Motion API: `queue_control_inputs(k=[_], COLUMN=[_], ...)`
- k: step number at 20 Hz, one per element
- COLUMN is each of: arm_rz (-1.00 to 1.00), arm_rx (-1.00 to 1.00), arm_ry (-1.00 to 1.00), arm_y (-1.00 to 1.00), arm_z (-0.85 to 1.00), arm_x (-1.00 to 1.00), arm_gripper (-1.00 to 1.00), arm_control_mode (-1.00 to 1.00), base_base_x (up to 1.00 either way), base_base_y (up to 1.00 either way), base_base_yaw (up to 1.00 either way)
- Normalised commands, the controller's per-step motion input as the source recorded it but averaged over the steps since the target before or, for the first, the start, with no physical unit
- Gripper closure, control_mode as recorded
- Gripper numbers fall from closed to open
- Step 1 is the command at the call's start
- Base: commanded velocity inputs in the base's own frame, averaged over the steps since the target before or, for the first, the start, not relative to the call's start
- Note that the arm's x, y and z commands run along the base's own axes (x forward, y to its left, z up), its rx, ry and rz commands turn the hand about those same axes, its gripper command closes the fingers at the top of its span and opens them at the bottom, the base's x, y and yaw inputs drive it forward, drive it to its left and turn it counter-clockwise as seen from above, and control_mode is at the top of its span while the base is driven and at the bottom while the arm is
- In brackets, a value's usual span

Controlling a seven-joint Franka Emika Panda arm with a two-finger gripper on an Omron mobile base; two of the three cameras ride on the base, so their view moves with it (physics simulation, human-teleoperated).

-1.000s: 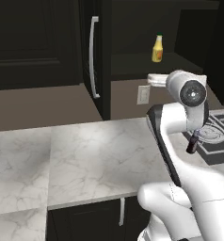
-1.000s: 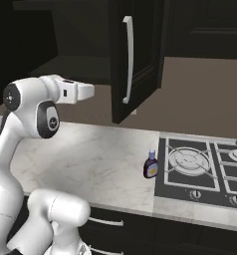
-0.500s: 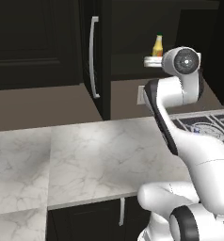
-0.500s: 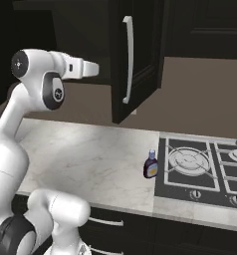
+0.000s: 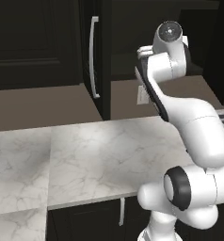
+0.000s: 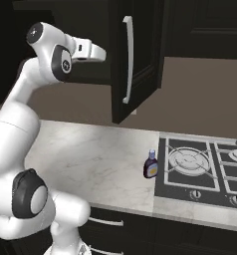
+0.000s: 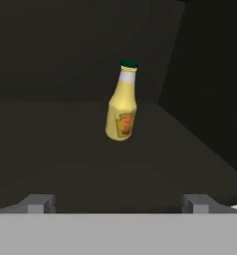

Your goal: Take 2 condiments from the cabinet and move them on the counter near the stove.Make sure the condiments are lined up with each other, next to each other.

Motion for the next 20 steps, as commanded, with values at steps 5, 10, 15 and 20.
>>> queue_control_inputs(k=[5, 10, 15, 20], arm_rz=[-0.05, -0.09, -0.07, -0.06], arm_rx=[-0.03, -0.01, 0.0, 0.0], arm_ry=[0.0, 0.0, 0.0, 0.0], arm_y=[-0.13, -0.18, -0.21, -0.17], arm_z=[0.0, -0.03, -0.16, -0.09], arm_x=[0.3, 0.22, 0.33, 0.36], arm_gripper=[-1.0, -1.0, -1.0, -1.0], arm_control_mode=[-1.0, -1.0, -1.0, -1.0], base_base_x=[0.0, 0.0, 0.0, 0.0], base_base_y=[0.0, 0.0, 0.0, 0.0], base_base_yaw=[0.0, 0.0, 0.0, 0.0])
